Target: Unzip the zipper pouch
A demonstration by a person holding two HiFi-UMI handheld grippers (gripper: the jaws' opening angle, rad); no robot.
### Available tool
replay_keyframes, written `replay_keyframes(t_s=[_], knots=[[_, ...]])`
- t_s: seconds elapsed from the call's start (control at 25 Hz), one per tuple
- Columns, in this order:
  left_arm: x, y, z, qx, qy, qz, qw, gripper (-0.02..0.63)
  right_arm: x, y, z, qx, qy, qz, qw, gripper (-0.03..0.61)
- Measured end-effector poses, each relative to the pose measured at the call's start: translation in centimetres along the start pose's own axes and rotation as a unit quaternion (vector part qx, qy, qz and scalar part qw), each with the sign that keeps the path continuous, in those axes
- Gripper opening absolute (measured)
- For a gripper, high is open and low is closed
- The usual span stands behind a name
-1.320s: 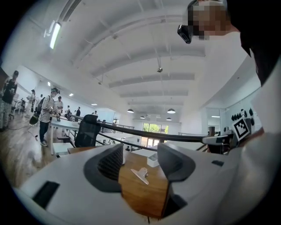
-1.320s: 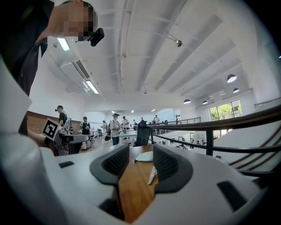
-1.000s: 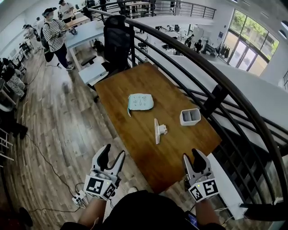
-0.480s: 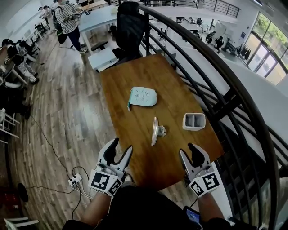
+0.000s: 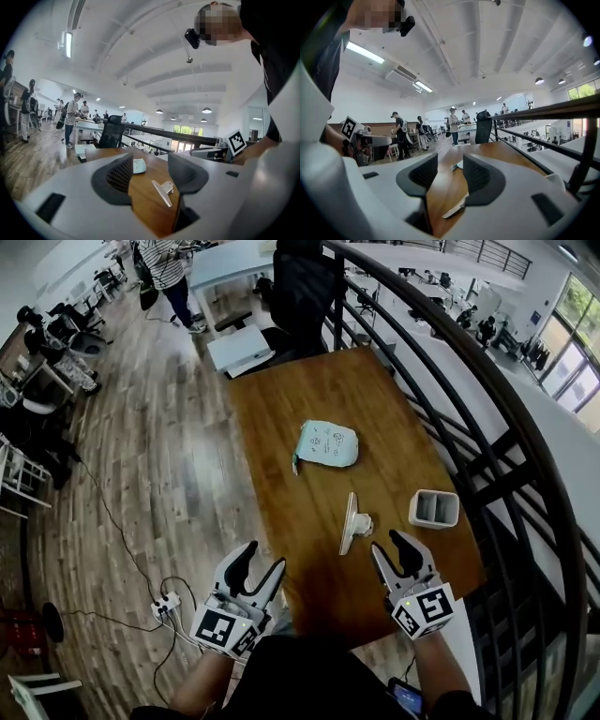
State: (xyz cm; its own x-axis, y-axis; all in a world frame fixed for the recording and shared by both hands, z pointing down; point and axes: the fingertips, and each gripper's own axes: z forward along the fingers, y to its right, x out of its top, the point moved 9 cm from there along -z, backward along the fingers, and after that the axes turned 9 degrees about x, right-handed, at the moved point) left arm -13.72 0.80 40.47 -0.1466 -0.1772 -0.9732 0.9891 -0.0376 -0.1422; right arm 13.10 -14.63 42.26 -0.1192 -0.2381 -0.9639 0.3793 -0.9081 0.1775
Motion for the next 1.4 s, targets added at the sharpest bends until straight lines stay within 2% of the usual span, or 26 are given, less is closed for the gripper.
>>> replay_keyframes(t_s=[0.28,0.52,0.88,1.08,1.4], knots=[[-1.2,-2.9,0.2,0.018,-0.021,-0.004,0.9996,0.238,-0.3,1.3,7.3,0.033,-0.078,-0.046,0.995,0.161],[-1.8,-6.0,-0.5,0.045,-0.036,-0.017,0.9982,0.238,-1.5,1.1,15.6,0.054,-0.127,-0.049,0.989,0.161],[-5.0,-8.8,0.6,0.061,-0.078,-0.045,0.9941,0.236,-5.7,3.2,25.4,0.028,-0.178,-0.047,0.982,0.17],[-6.5,-9.9,0.9,0.058,-0.095,-0.072,0.9911,0.237,-7.3,4.6,28.3,0.02,-0.209,-0.011,0.978,0.17],[-8.4,-11.9,1.2,0.084,-0.108,-0.101,0.9854,0.238,-10.4,4.6,32.6,0.01,-0.248,-0.012,0.969,0.176]])
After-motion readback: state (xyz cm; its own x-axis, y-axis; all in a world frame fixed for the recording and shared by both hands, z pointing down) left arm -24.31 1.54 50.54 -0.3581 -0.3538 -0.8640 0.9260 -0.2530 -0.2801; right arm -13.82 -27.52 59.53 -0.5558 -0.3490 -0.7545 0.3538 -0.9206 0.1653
